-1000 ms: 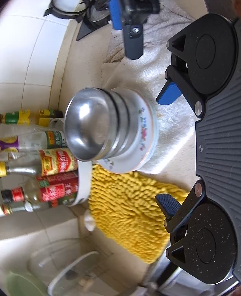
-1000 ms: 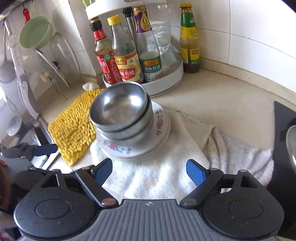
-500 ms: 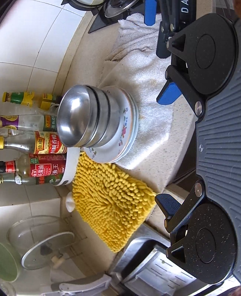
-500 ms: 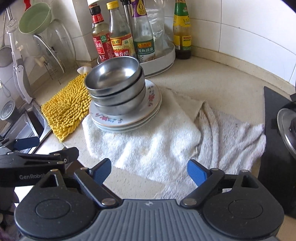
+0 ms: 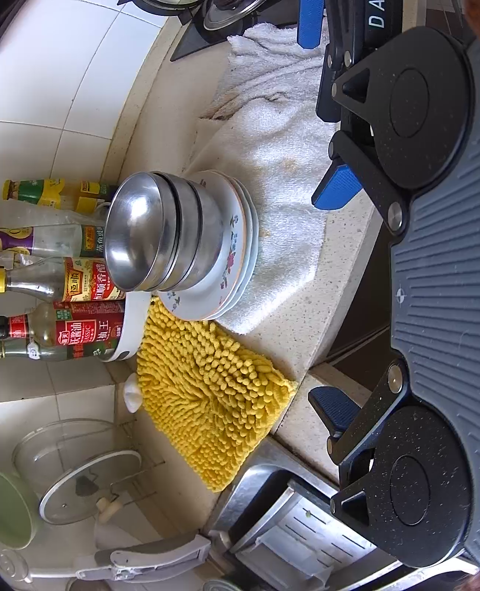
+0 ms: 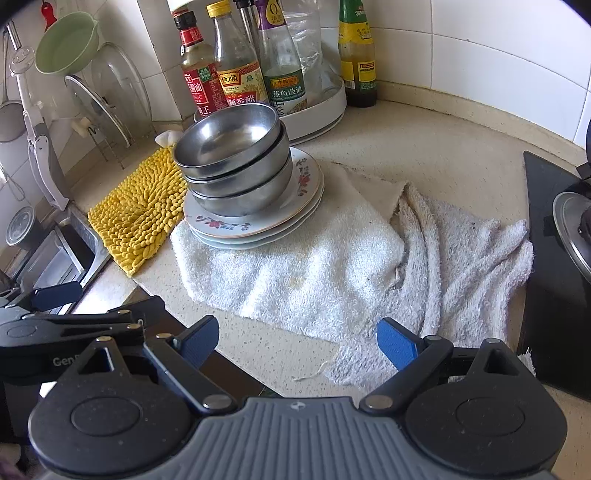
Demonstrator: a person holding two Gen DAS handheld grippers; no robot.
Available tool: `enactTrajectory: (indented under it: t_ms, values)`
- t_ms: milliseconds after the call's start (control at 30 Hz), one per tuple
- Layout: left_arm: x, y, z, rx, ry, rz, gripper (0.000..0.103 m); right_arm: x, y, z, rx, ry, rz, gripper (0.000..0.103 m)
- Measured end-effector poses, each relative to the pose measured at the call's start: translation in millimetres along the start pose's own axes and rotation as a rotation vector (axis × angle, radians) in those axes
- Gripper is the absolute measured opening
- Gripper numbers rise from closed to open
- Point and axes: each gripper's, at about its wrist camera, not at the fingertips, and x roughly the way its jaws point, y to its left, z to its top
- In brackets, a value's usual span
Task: Organize plates and bowls
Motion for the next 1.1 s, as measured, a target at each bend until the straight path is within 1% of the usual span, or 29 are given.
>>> enactTrajectory:
  t_ms: [233, 733, 967, 1100]
  values:
    - [-0.1, 0.8, -0.4, -0.009, 0.003, -0.008, 0.102, 0.9, -1.3, 0.4, 0.007, 0.003, 0.004, 0.103]
    - [-1.3, -1.0, -1.5, -0.018, 0.010, -0.039, 0.102, 8.9, -17.0, 1.4, 0.039, 0.013, -0.045, 0.103]
    - [-1.6, -1.6, -1.2, -0.021, 0.010, -0.046, 0.102, 7.0, -18.2, 1.3, 0.042, 0.008, -0.045, 0.103]
    - [-1.0, -3.9, -1.1, -0.017, 0.010, -0.038, 0.102, 4.1, -17.0, 1.5, 0.038, 0.007, -0.027, 0.103]
